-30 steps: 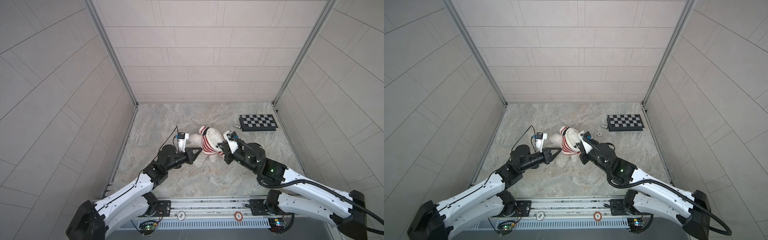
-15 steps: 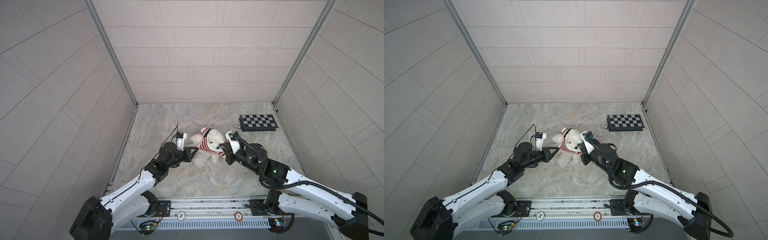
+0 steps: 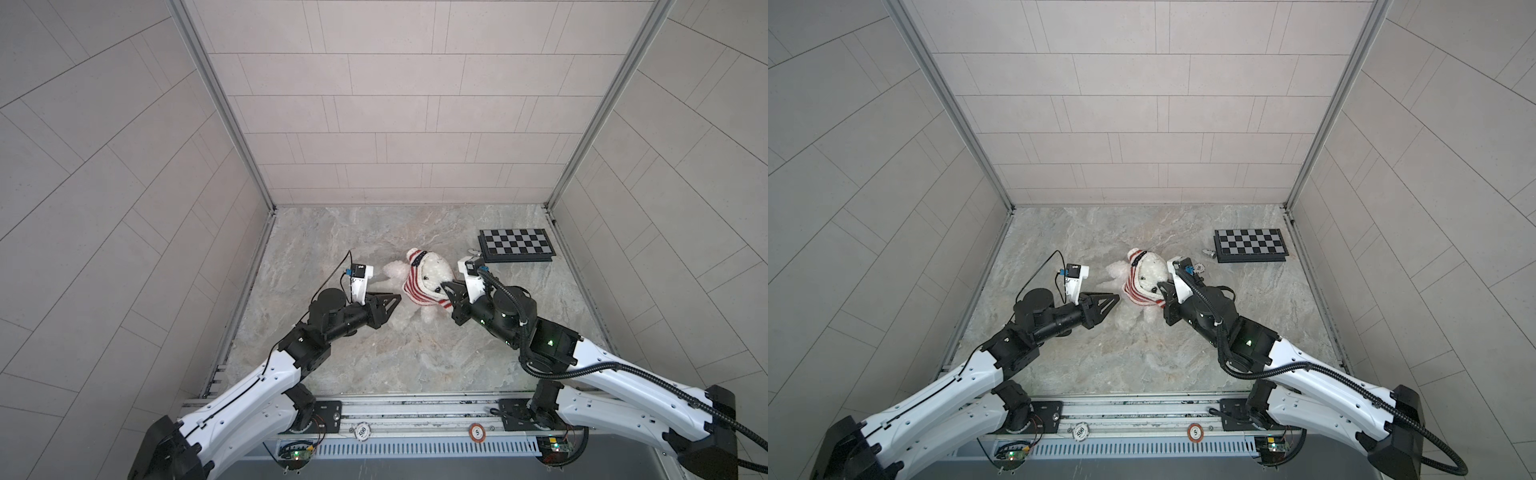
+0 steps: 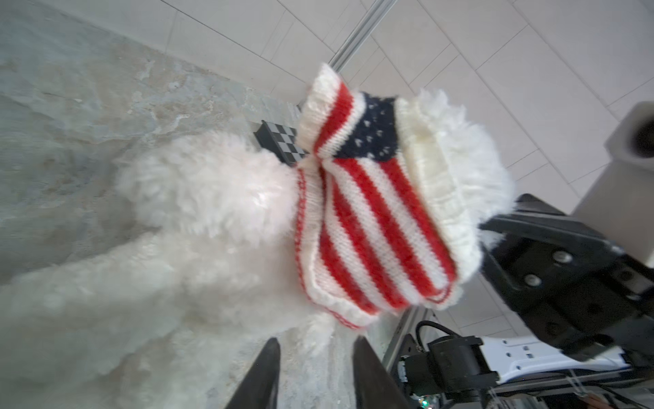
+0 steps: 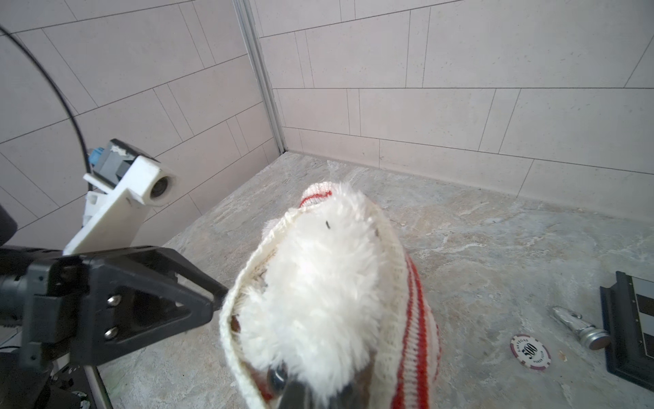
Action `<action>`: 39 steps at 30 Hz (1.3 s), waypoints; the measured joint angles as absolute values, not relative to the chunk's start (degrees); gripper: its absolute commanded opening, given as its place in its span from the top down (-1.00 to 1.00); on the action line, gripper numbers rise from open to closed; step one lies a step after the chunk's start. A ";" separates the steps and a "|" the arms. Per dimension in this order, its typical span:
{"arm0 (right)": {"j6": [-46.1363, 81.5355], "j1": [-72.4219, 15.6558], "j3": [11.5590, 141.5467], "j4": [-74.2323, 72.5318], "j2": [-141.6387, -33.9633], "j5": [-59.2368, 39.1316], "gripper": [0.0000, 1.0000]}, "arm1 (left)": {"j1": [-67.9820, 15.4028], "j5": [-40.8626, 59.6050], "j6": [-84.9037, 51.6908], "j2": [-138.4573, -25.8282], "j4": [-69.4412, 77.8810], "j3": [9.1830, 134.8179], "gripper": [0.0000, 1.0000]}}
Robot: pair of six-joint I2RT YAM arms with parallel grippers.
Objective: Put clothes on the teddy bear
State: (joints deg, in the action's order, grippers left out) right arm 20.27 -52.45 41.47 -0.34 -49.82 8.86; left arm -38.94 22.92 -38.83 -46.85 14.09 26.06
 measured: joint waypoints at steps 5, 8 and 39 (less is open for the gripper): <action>22.39 -52.45 41.47 -2.66 -51.05 9.52 1.00 | -43.55 21.52 -40.80 -49.58 19.75 26.06 0.00; 24.21 -52.45 41.47 -3.60 -52.05 9.50 1.00 | -44.12 20.64 -42.57 -52.64 23.81 26.04 -0.01; 32.45 -52.45 39.86 -7.73 -51.79 12.64 1.00 | -41.80 12.75 -49.25 -64.97 32.47 26.72 1.00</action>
